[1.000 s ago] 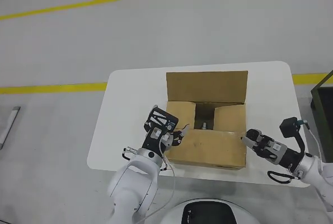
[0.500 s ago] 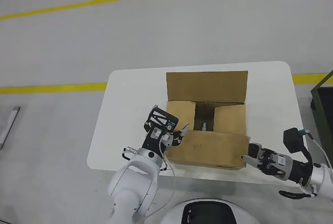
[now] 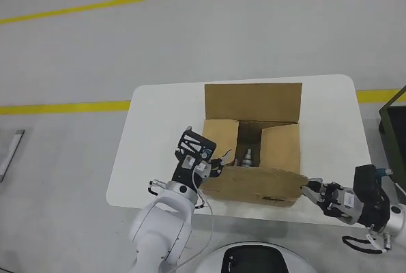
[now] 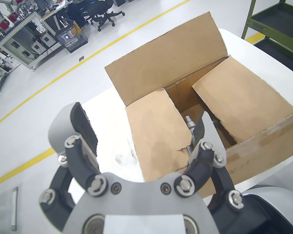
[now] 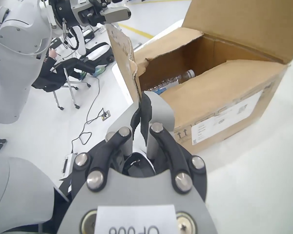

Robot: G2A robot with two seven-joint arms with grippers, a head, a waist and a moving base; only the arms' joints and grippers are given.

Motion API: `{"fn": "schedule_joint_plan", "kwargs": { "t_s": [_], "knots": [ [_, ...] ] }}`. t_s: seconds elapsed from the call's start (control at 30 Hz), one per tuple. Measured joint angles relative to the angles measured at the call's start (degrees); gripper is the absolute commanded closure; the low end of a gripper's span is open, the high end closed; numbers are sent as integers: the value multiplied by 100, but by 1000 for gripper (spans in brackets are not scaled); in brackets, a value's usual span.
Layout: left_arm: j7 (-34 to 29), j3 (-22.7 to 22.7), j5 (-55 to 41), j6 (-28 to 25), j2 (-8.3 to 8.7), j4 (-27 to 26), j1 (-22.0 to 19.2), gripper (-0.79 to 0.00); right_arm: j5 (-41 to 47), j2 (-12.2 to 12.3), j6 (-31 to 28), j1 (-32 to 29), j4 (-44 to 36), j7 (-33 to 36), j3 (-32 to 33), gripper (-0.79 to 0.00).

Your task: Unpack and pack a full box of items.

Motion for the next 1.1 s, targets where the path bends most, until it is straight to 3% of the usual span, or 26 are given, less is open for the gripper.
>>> {"fn": "schedule_joint_plan", "kwargs": {
  "t_s": [0.27, 0.5, 0.83, 0.97, 1.1],
  "knots": [
    [-335, 154, 153, 106, -19, 110, -431, -785, -1887, -51, -428, -34, -237, -1112, -91, 0],
    [-877, 206, 306, -132, -8, 287, -630, -785, -3282, -88, -409, -165, -237, -2143, -232, 0],
    [-1409, 369, 234, -463, 6, 314, -654, -785, -3883, -86, -331, -352, -292, -2963, -188, 0],
    [-1562, 430, 152, -691, 19, 269, -635, -785, -3812, -88, -191, -386, -248, -3121, -187, -280],
    [-1662, 460, 4, -875, 36, 160, -572, -785, -3456, -97, 1, -422, -224, -3317, -130, -320]
  ]
}}
